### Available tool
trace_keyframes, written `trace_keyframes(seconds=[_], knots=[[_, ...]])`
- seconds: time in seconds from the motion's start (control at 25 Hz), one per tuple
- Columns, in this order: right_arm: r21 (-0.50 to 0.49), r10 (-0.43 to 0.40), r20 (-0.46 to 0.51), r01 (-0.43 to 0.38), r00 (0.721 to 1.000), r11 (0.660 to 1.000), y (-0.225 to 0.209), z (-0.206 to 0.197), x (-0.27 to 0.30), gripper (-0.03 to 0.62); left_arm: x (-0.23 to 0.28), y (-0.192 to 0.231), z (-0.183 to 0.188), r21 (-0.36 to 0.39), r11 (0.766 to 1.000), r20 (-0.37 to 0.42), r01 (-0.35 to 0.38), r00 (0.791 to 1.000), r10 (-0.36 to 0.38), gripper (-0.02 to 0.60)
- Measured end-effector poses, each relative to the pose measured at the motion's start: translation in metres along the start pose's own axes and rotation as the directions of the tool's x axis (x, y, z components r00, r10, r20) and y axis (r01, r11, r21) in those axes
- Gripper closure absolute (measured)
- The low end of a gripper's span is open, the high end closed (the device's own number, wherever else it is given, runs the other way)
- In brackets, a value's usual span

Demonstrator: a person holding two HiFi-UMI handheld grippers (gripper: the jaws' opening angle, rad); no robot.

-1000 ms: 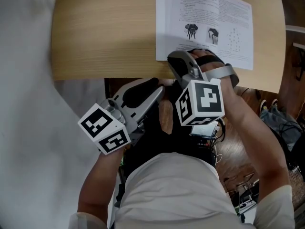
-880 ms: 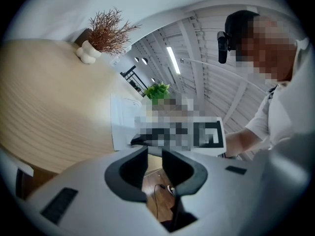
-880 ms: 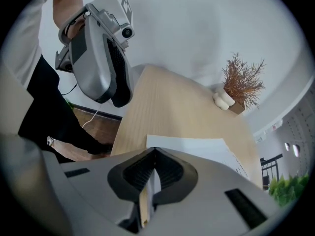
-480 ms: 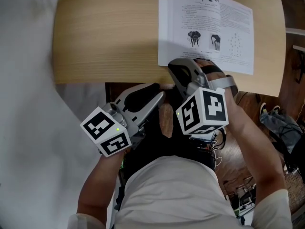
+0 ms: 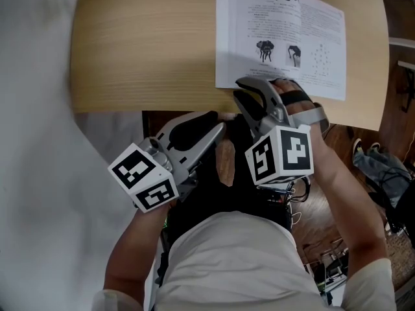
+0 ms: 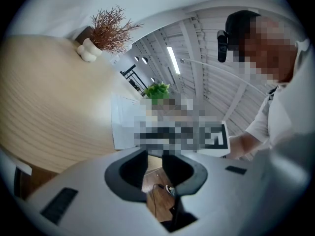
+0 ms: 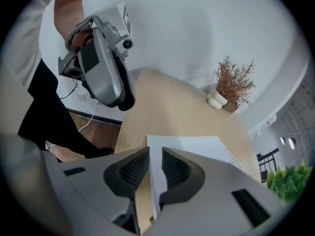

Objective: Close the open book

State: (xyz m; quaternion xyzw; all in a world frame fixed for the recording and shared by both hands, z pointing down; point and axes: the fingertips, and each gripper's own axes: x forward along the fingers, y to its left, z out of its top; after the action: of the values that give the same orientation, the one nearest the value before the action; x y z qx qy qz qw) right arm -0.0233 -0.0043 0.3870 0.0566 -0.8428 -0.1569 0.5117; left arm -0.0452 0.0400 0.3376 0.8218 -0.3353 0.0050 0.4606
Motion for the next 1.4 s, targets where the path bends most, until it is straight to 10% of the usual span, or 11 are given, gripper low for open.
trace_keyframes(seconds=[0.32, 0.48, 0.68, 0.88, 1.12, 1.2, 1.32, 1.4], knots=[[0.008, -0.002, -0.037, 0.003, 0.999, 1.0, 0.001, -0.006, 0.004, 0.526, -0.002, 0.001, -0.002, -0.002, 1.0, -0.001, 0.004, 1.0, -0.004, 0.517], [0.168, -0.03, -0.022, 0.034, 0.999, 0.985, -0.011, -0.01, -0.009, 0.525, 0.001, 0.001, -0.002, -0.004, 1.0, 0.004, 0.008, 1.0, -0.008, 0.517], [0.508, -0.156, -0.045, 0.158, 0.987, 0.847, -0.04, -0.04, -0.034, 0.311, 0.012, 0.005, 0.006, 0.027, 0.999, 0.01, -0.023, 1.0, 0.023, 0.517], [0.673, -0.234, -0.117, 0.25, 0.965, 0.696, -0.059, -0.065, -0.03, 0.239, 0.028, 0.008, 0.021, 0.034, 0.999, 0.015, -0.027, 1.0, 0.027, 0.517], [0.597, -0.251, -0.21, 0.327, 0.945, 0.732, -0.06, -0.083, -0.013, 0.24, 0.052, 0.002, 0.026, 0.029, 0.999, 0.013, -0.029, 1.0, 0.029, 0.517], [0.577, -0.268, -0.233, 0.355, 0.935, 0.735, -0.065, -0.09, -0.017, 0.291, 0.058, -0.002, 0.028, 0.024, 0.999, 0.015, -0.03, 0.999, 0.029, 0.517], [0.546, -0.306, -0.276, 0.41, 0.911, 0.731, -0.071, -0.103, -0.024, 0.559, 0.062, -0.005, 0.029, 0.019, 0.999, 0.011, -0.029, 1.0, 0.029, 0.517], [0.574, -0.319, -0.247, 0.403, 0.915, 0.713, -0.072, -0.099, -0.026, 0.566, 0.061, -0.002, 0.028, 0.017, 0.999, 0.009, -0.028, 1.0, 0.028, 0.517]])
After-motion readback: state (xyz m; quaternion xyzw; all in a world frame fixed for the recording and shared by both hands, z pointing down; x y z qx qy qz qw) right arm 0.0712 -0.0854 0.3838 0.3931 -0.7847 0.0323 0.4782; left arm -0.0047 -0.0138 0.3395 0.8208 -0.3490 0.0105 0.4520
